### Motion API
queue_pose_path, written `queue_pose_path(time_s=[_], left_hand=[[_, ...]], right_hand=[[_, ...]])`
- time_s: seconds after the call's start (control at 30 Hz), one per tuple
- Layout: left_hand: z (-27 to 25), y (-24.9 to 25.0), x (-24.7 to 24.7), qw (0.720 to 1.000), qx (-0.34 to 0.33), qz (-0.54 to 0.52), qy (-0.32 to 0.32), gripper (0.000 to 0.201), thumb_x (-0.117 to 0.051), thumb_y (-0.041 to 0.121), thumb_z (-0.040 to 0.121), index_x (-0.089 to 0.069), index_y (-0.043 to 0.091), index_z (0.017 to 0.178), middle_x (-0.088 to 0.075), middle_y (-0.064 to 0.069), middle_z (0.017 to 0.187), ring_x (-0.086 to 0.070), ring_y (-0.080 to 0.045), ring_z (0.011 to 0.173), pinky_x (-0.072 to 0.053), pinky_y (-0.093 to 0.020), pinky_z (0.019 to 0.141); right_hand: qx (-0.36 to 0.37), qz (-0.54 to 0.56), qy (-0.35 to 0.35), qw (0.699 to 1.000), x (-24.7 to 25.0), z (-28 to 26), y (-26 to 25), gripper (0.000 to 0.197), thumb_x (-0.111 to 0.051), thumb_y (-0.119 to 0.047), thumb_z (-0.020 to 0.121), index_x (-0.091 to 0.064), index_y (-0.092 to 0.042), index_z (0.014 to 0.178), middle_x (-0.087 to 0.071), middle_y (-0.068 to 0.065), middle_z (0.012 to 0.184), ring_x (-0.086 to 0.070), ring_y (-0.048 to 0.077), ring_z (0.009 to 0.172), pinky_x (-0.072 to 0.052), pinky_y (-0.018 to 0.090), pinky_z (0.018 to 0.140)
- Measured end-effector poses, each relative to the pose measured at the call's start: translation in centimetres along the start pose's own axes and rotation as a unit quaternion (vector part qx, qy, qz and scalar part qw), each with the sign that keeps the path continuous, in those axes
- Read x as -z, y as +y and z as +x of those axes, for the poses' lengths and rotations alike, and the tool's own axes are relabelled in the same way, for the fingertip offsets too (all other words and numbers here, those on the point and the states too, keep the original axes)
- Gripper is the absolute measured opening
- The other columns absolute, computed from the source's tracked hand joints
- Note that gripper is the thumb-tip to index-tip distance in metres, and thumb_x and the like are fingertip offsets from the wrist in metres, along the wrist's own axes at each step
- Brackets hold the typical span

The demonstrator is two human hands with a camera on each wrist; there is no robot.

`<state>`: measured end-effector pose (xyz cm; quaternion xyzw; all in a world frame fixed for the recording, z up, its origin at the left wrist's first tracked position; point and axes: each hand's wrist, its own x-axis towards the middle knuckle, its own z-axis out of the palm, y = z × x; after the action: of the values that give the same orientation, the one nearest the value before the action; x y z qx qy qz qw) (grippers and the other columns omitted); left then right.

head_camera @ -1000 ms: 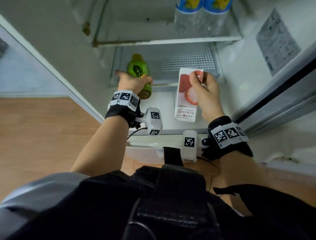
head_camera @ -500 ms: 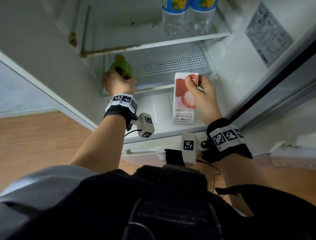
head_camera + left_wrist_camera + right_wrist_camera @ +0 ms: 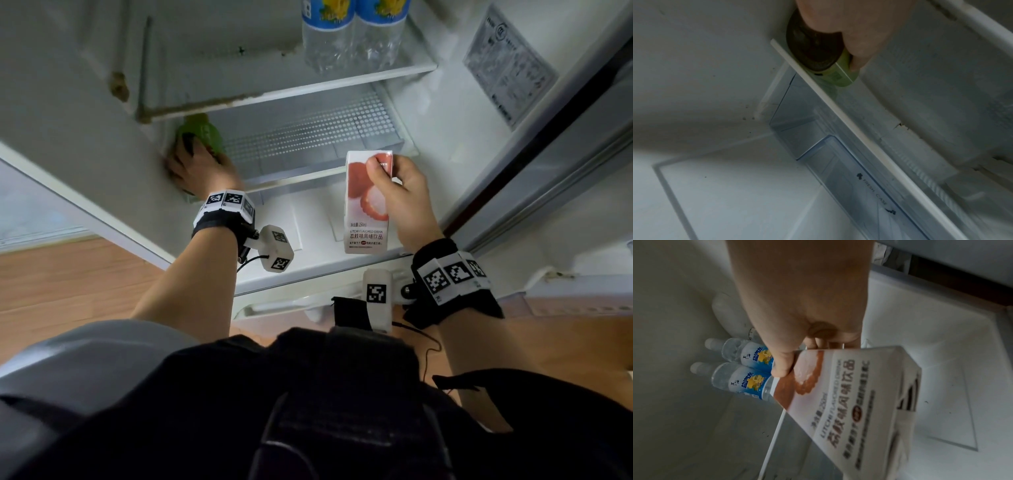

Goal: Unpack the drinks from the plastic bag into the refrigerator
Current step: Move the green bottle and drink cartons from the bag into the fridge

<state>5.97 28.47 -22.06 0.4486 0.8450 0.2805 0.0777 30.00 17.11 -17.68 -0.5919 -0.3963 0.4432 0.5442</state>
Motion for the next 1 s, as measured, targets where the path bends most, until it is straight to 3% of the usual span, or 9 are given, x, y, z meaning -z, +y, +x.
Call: queue_pose_path(time_s=[0.3,0.37,0.43,0.53,0.63,0.73,0.8,0.9,1.0], left_hand=[[-1.4,0.1,0.5,1.000,-0.029,0.010,-0.007,0.054,-0.052,0.031,0.091,-0.041,0.017,0.142,-0.032,-0.006,0.154,-0.019,-0.032,0.145,-0.011,-0.044,0.118],[-3.4,0.5,0.6,0.996,-0.081,-0.021,-0.019,0.055,-0.053,0.038,0.093,-0.042,0.013,0.140,-0.033,-0.009,0.153,-0.020,-0.031,0.145,-0.010,-0.044,0.116],[-5.8,1.0,0.7,0.985,-0.141,-0.083,-0.045,0.052,-0.053,0.043,0.093,-0.051,0.008,0.132,-0.042,-0.017,0.145,-0.032,-0.032,0.139,-0.021,-0.043,0.111],[-9.1,1.5,0.9,0.945,-0.210,-0.228,-0.100,0.040,-0.060,0.041,0.089,-0.068,0.004,0.102,-0.066,-0.014,0.111,-0.059,-0.027,0.106,-0.044,-0.035,0.091],[-12.4,2.4,2.6,0.886,-0.174,-0.353,-0.247,0.026,-0.061,0.032,0.090,-0.067,0.007,0.090,-0.068,-0.005,0.086,-0.062,-0.011,0.078,-0.049,-0.022,0.075],[-16.3,3.8,4.8,0.839,-0.168,-0.393,-0.338,0.035,-0.048,0.031,0.100,-0.068,0.005,0.090,-0.069,-0.005,0.087,-0.066,-0.012,0.077,-0.051,-0.022,0.076],[-18.9,4.4,6.2,0.816,-0.163,-0.408,-0.376,0.037,-0.043,0.033,0.101,-0.069,0.013,0.085,-0.070,0.005,0.081,-0.067,-0.006,0.072,-0.052,-0.024,0.077],[-23.7,4.8,7.5,0.768,-0.196,-0.418,-0.444,0.013,-0.062,0.031,0.086,-0.067,0.019,0.087,-0.070,0.014,0.075,-0.065,-0.001,0.070,-0.053,-0.020,0.072],[-28.6,5.3,8.1,0.719,-0.244,-0.404,-0.510,0.037,-0.077,0.001,0.074,-0.063,0.000,0.109,-0.070,-0.013,0.092,-0.069,-0.010,0.077,-0.056,-0.021,0.074]], right_hand=[[0.007,-0.016,0.004,1.000,-0.3,-0.5,0.2,0.011,-0.064,-0.034,0.082,-0.063,-0.026,0.090,-0.066,0.007,0.101,-0.063,0.035,0.104,-0.051,0.051,0.097],[0.014,-0.017,-0.003,1.000,-0.2,-0.9,0.2,0.013,-0.064,-0.030,0.086,-0.062,-0.020,0.094,-0.064,0.006,0.101,-0.063,0.030,0.102,-0.050,0.045,0.096],[0.021,-0.021,-0.014,0.999,0.1,-1.4,0.2,0.015,-0.062,-0.025,0.090,-0.059,-0.015,0.100,-0.062,0.002,0.100,-0.061,0.018,0.096,-0.050,0.032,0.091],[0.035,-0.039,-0.043,0.998,0.7,-2.5,0.0,0.016,-0.060,-0.022,0.091,-0.056,-0.014,0.104,-0.062,-0.005,0.097,-0.058,0.005,0.089,-0.047,0.017,0.084],[0.051,-0.039,-0.052,0.997,1.9,-4.0,-0.4,0.016,-0.060,-0.023,0.090,-0.055,-0.017,0.104,-0.063,-0.005,0.100,-0.060,0.006,0.093,-0.049,0.026,0.091],[0.068,-0.037,-0.052,0.996,3.8,-6.0,-0.6,0.022,-0.060,-0.025,0.088,-0.053,-0.018,0.108,-0.063,-0.004,0.103,-0.062,0.009,0.097,-0.050,0.034,0.094],[0.078,-0.046,-0.048,0.995,5.6,-7.9,-0.8,0.029,-0.060,-0.030,0.085,-0.052,-0.018,0.111,-0.064,0.001,0.107,-0.063,0.016,0.100,-0.051,0.038,0.094],[0.099,-0.048,-0.040,0.993,9.3,-11.5,-0.9,0.025,-0.063,-0.031,0.082,-0.053,-0.027,0.105,-0.063,0.002,0.106,-0.063,0.017,0.098,-0.052,0.037,0.090],[0.098,-0.023,-0.010,0.995,13.6,-15.0,-0.8,0.025,-0.064,-0.018,0.086,-0.051,-0.025,0.106,-0.063,-0.003,0.104,-0.063,0.006,0.095,-0.053,0.024,0.087]])
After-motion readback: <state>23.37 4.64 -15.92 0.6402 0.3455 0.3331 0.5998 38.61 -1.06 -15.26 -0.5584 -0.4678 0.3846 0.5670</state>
